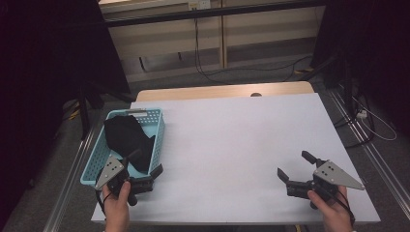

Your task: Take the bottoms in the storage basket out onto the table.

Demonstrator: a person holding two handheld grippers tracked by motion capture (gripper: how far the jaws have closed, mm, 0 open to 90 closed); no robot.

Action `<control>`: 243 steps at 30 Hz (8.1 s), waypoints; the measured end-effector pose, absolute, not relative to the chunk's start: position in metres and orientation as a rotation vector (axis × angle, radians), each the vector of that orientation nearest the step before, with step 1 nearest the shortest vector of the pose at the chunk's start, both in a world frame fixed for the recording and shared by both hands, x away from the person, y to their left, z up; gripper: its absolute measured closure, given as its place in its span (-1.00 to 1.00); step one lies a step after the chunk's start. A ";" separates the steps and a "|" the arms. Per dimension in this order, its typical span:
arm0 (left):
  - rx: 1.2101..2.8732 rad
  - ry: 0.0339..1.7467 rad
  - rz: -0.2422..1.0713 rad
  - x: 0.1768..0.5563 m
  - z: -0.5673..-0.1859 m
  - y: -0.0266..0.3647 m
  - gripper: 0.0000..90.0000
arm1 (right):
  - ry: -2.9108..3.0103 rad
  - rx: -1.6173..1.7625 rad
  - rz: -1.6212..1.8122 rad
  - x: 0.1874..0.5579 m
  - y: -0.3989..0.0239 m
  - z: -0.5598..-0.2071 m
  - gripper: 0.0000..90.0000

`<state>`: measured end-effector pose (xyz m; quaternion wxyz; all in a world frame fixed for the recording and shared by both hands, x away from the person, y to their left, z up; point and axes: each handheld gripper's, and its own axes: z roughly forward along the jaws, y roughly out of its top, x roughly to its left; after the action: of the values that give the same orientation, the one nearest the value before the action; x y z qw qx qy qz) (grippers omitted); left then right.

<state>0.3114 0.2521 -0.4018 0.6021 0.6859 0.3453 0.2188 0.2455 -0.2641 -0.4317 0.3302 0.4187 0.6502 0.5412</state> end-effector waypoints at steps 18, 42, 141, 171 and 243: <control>1.570 0.811 0.528 0.309 -0.390 0.254 -0.97 | 1.709 1.091 1.415 0.238 -0.266 -0.431 -0.96; 1.575 0.804 0.511 0.321 -0.366 0.253 -0.96 | 1.719 1.093 1.418 0.237 -0.265 -0.432 -0.96; 1.665 1.565 0.579 0.453 -0.401 0.304 -0.90 | 1.728 1.100 1.434 0.234 -0.264 -0.432 -0.96; 1.737 1.817 0.552 0.492 -0.425 0.307 -0.93 | 1.737 1.106 1.442 0.234 -0.263 -0.434 -0.96; 1.761 1.916 0.308 0.482 -0.393 0.313 0.57 | 1.745 1.108 1.439 0.236 -0.263 -0.434 -0.95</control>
<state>0.4821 0.3128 -0.3931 0.2576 0.6494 0.7064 0.1134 0.2357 -0.2629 -0.4341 0.3064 0.4186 0.6596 0.5439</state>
